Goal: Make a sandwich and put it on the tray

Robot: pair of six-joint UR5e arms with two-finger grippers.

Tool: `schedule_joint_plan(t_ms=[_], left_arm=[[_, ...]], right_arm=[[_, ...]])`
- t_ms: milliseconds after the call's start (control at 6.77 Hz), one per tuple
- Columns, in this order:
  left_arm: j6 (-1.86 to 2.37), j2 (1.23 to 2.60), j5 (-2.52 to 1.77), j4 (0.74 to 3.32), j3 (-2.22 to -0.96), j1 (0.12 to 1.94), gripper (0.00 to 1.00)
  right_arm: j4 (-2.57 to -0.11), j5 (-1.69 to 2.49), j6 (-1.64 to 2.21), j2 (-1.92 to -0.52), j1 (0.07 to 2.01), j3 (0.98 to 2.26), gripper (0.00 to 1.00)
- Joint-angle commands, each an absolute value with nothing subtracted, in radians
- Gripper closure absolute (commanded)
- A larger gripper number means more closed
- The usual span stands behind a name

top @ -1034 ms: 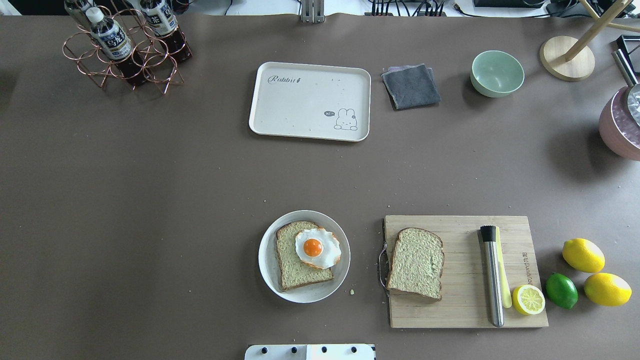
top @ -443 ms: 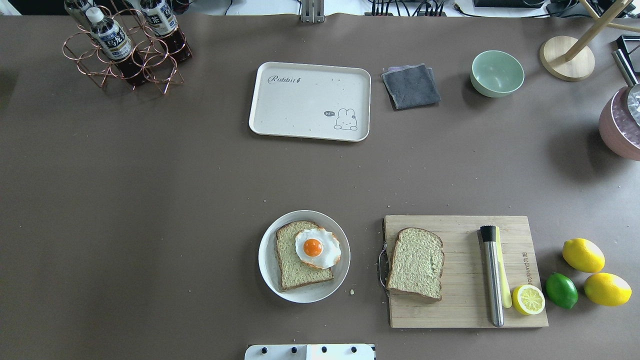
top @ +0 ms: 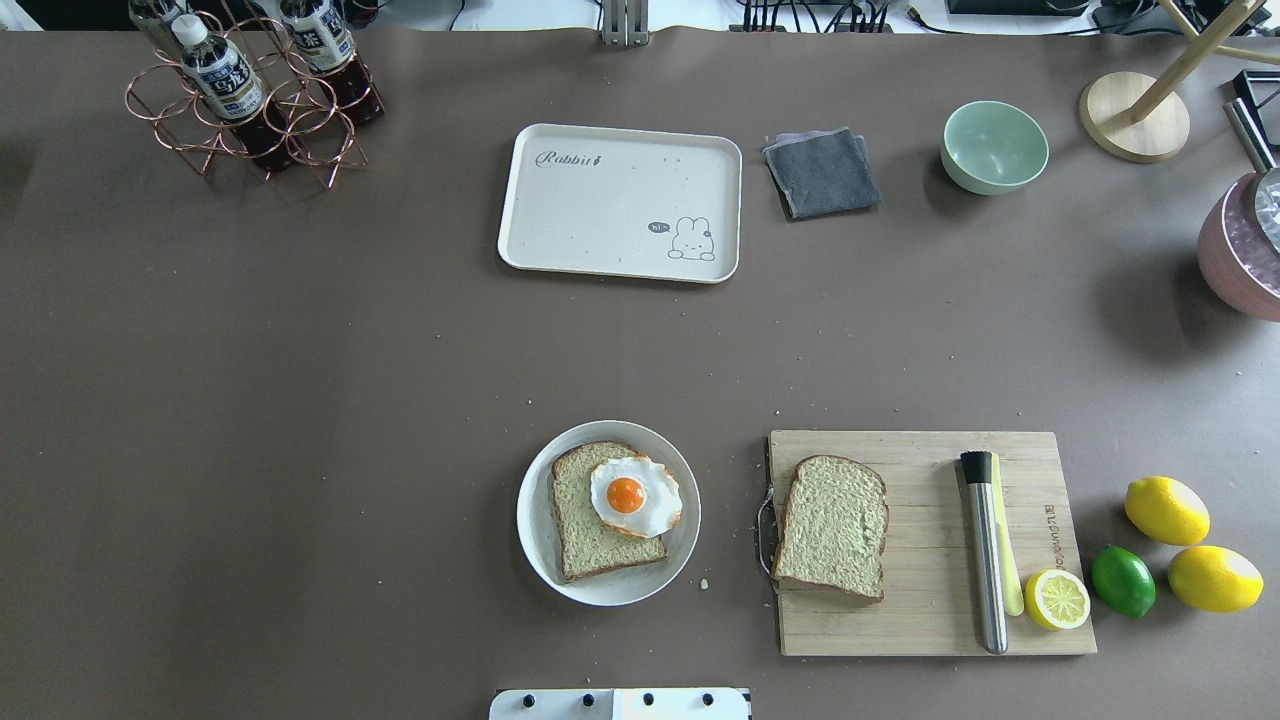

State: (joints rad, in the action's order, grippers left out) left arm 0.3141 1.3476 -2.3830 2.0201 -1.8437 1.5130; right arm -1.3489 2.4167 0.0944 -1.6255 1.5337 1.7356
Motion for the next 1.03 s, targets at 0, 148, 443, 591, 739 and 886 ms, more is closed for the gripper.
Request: schedule_joint_plan(t_ms=[0,148,443,591,739,886], left_arm=[[0.316,1.365,-2.382,2.020,-1.842,1.513,0.01],[0.314,1.370,-2.382,2.023,-1.844,1.479,0.01],[0.345,1.368,-2.381,2.081,-1.841,1.467,0.01],[0.385,1.365,-2.382,2.095,-1.841,1.466,0.01],[0.455,1.365,-2.384,2.124,-1.841,1.465,0.01],[0.491,1.365,-2.384,2.163,-1.832,1.451,0.01]], right_arm=[[-1.347,2.418,0.124,-1.623,1.525,1.752,0.00],[-1.347,2.410,0.240,-1.611,1.470,1.793,0.00],[-1.347,2.399,0.424,-1.547,1.354,1.839,0.00],[-1.347,2.363,0.475,-1.545,1.271,1.900,0.00],[-1.345,2.327,0.548,-1.517,1.173,1.942,0.00],[-1.341,2.294,0.727,-1.481,1.073,1.959,0.00]])
